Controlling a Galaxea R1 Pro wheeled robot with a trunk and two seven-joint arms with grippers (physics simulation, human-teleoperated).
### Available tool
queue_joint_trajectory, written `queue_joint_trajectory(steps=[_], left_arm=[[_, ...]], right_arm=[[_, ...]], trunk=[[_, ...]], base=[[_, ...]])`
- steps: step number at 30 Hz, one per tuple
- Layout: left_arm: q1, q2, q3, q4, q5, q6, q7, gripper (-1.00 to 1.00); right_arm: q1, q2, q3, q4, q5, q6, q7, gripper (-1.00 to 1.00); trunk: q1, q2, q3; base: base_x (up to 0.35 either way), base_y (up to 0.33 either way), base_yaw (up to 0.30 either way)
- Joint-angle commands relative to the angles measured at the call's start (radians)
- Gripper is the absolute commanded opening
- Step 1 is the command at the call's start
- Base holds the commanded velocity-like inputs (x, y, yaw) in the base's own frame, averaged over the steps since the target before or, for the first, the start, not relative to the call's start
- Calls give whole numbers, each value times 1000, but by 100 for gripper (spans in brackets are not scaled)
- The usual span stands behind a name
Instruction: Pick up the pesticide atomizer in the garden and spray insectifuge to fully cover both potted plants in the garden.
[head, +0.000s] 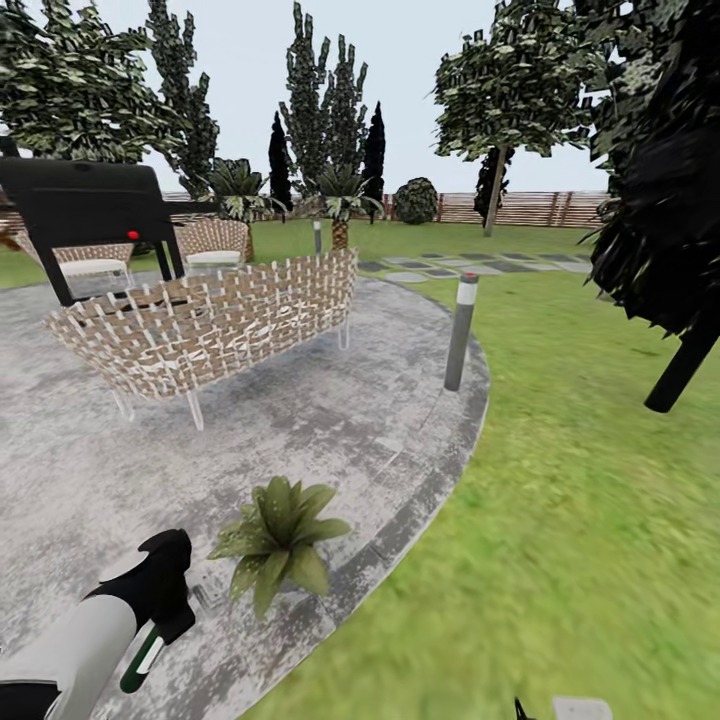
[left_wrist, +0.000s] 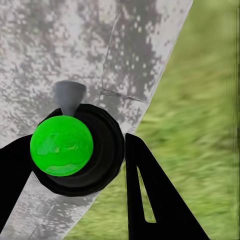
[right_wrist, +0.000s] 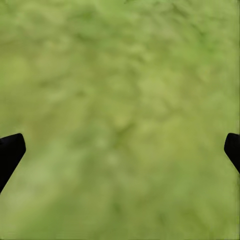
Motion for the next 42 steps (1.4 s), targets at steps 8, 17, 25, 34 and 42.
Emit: queue_joint_trajectory(steps=[8,17,25,34,42], left_arm=[[-1,-2,-4,-7,-4,4,-8,-100],[-1,-2,0,-13,-2,5,-8,-100],[-2,-3,-1,-14,-2,5,-8,-100],[-1,-3,1,-12,2,6,-8,-100],[-1,-3,1,-5,-2,5,-8,-100]], right_arm=[[0,-1,-5,1,10,-3,-5,100],[0,-6,-5,1,10,-3,-5,100],[0,-6,-5,1,10,-4,-5,100],[0,-5,-4,1,10,-3,-5,100],[0,-4,-5,1,10,-3,-5,100]], trunk=[[0,0,-1],[0,0,-1],[0,0,2],[0,0,15],[0,0,22]], base=[[27,-263,274],[-144,-264,87],[-165,-161,5],[31,-18,71],[291,0,53]])
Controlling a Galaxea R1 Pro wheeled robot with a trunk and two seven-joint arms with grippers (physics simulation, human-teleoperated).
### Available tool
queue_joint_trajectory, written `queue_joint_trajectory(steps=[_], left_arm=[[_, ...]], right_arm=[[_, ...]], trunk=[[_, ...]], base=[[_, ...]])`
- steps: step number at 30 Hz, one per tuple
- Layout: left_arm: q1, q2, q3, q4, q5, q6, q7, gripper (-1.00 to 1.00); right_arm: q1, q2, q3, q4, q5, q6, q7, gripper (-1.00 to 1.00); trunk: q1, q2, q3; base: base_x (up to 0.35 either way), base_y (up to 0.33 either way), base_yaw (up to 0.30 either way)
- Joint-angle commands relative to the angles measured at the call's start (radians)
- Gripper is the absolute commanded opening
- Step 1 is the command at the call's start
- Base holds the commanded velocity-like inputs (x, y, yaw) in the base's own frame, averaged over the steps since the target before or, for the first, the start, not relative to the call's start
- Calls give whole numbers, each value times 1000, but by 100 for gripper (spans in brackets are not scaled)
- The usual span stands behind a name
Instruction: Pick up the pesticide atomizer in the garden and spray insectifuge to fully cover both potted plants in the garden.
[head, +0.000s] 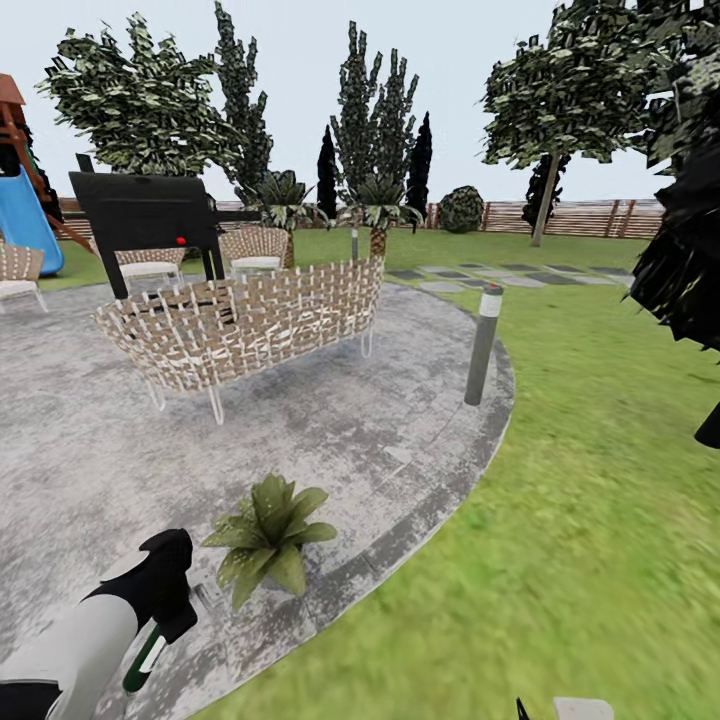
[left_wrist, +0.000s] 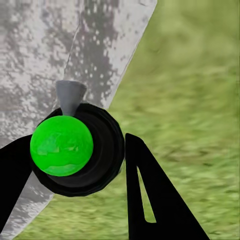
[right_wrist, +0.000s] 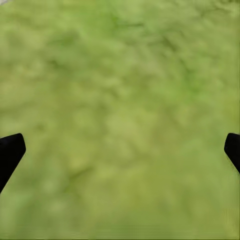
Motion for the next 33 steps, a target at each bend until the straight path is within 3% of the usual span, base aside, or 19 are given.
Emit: queue_joint_trajectory(steps=[1,9,16,19,21,24,27,33], left_arm=[[0,1,-6,2,-4,5,-7,-100],[33,1,-11,59,8,1,-10,-100],[17,-8,-10,-21,7,14,-19,-100],[14,-32,-21,-30,-11,53,-100,-100],[13,-41,-67,-37,-66,61,-178,-100],[12,-40,-91,-52,-122,65,-231,-100],[12,-30,-90,-55,-126,66,-239,-100],[4,-27,-54,-81,-125,68,-240,-100]], right_arm=[[-1,0,-5,1,10,-3,-5,100],[-1,0,-4,2,10,-3,-5,100],[-1,0,-5,3,10,-3,-5,100],[-1,0,-4,2,10,-3,-5,100],[-1,0,-4,2,10,-3,-5,100],[-1,1,-4,3,10,-3,-5,100],[-1,1,-4,3,10,-3,-5,100],[-1,1,-4,3,10,-3,-5,100]], trunk=[[0,0,-1],[0,0,-1],[0,0,-1],[0,0,-1],[0,0,-1],[0,0,-1],[0,0,-1],[0,0,-1]], base=[[83,0,4],[10,0,0],[0,0,0],[0,0,0],[0,0,0],[0,0,0],[0,0,0],[0,0,162]])
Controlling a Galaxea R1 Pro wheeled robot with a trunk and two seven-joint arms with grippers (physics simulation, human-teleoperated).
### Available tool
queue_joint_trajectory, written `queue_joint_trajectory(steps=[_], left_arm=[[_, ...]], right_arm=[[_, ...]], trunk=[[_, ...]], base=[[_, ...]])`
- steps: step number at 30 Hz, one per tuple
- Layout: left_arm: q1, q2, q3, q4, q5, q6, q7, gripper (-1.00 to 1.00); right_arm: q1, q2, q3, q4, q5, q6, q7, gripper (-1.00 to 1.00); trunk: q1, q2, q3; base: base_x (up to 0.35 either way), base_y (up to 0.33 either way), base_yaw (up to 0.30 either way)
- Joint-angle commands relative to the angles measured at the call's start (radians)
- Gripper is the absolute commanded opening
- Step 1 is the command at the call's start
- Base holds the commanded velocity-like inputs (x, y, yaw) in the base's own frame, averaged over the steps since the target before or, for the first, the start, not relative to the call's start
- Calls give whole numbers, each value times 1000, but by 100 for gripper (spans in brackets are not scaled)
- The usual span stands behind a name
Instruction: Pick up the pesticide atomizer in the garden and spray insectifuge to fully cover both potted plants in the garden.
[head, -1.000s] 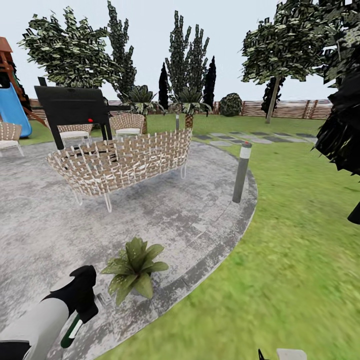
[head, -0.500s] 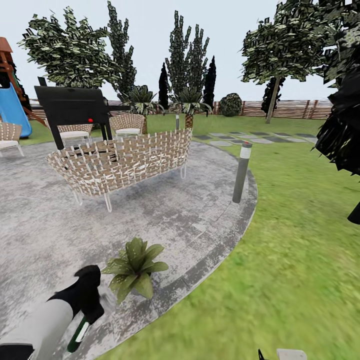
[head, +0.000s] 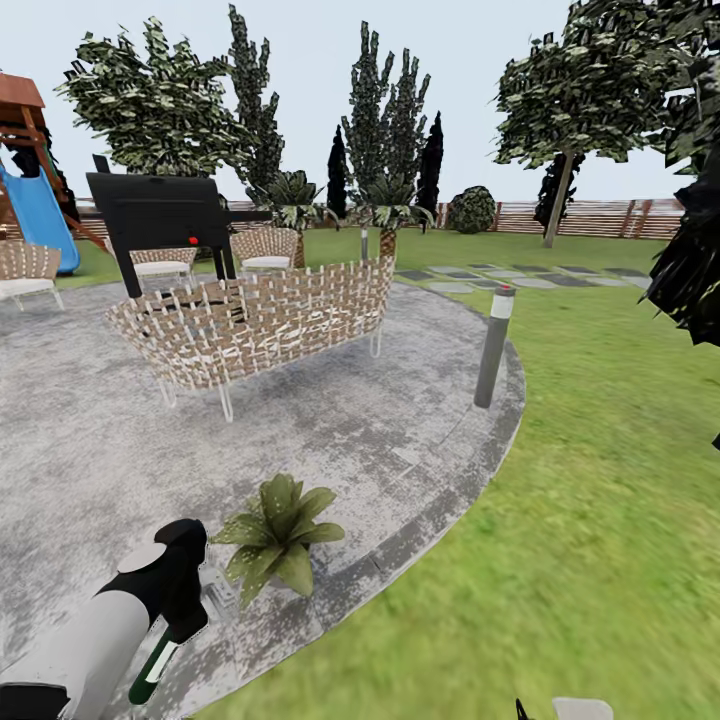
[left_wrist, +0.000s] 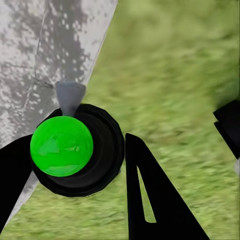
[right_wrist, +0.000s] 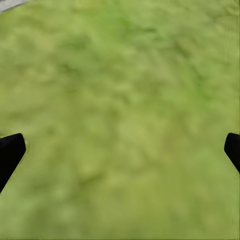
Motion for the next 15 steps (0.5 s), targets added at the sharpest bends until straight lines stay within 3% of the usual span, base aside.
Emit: queue_joint_trajectory(steps=[1,6,15], left_arm=[[-1,0,-5,-10,-3,9,-7,-100],[-2,-5,-3,-26,-3,22,-7,-100],[1,-11,-5,-27,-8,24,-6,-100]], right_arm=[[-1,0,-5,1,11,-3,-5,100],[-1,0,-5,1,11,-3,-5,100],[-1,0,-5,1,11,-3,-5,100]], trunk=[[0,0,-1],[0,0,-1],[0,0,-1]], base=[[0,0,266],[66,-30,246],[189,-174,18]])
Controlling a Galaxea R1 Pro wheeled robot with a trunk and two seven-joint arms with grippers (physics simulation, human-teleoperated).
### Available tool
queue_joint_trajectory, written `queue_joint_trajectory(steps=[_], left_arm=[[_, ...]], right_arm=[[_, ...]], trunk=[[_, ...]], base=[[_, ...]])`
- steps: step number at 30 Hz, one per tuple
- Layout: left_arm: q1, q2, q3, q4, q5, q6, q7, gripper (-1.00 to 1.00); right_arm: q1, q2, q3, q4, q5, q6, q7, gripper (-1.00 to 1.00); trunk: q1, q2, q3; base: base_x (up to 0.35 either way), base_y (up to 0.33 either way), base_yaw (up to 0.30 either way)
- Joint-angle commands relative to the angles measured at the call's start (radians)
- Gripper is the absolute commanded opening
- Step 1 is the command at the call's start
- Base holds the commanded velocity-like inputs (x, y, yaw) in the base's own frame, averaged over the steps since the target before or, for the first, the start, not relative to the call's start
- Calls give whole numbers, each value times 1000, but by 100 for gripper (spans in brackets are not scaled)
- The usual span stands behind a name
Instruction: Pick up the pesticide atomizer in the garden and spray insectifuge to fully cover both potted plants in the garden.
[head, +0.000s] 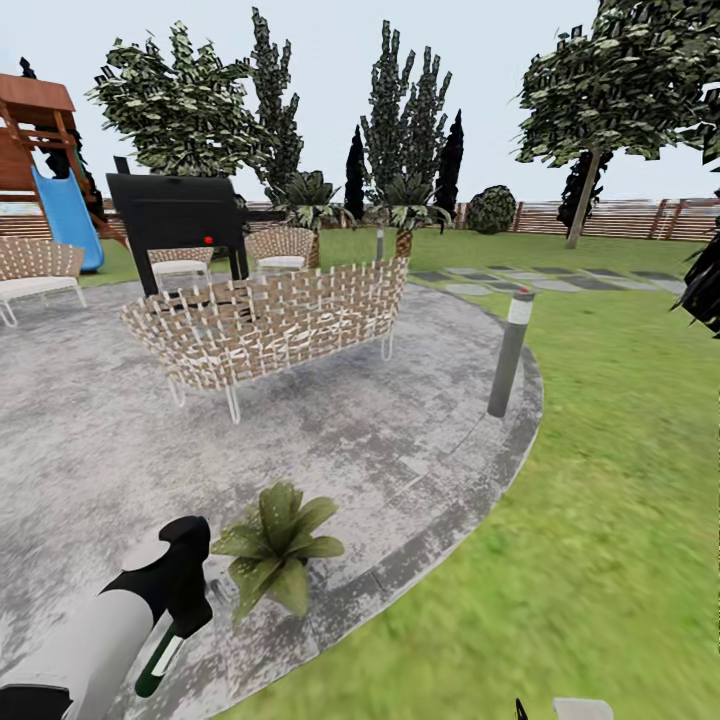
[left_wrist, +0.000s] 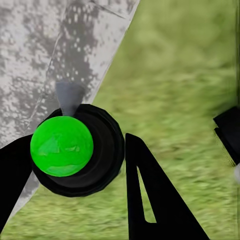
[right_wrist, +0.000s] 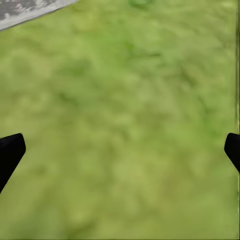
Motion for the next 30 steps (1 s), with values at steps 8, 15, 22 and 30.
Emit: queue_joint_trajectory(steps=[8,15,22,30], left_arm=[[-43,0,-12,-2,-9,6,-19,-100],[-49,-2,-15,0,-11,6,-52,-100],[-38,-1,-18,12,-13,6,-53,-100],[-40,1,-19,12,-14,6,-51,-100]], right_arm=[[-1,0,-5,1,10,-3,-5,100],[-1,0,-5,1,10,-3,-5,100],[-1,-3,-6,1,11,-3,-5,100],[-1,-2,-6,1,10,-3,-5,100]], trunk=[[0,0,-1],[0,0,-1],[0,0,-1],[0,0,-1]], base=[[10,-113,145],[8,-4,177],[228,-160,1],[222,-207,114]])
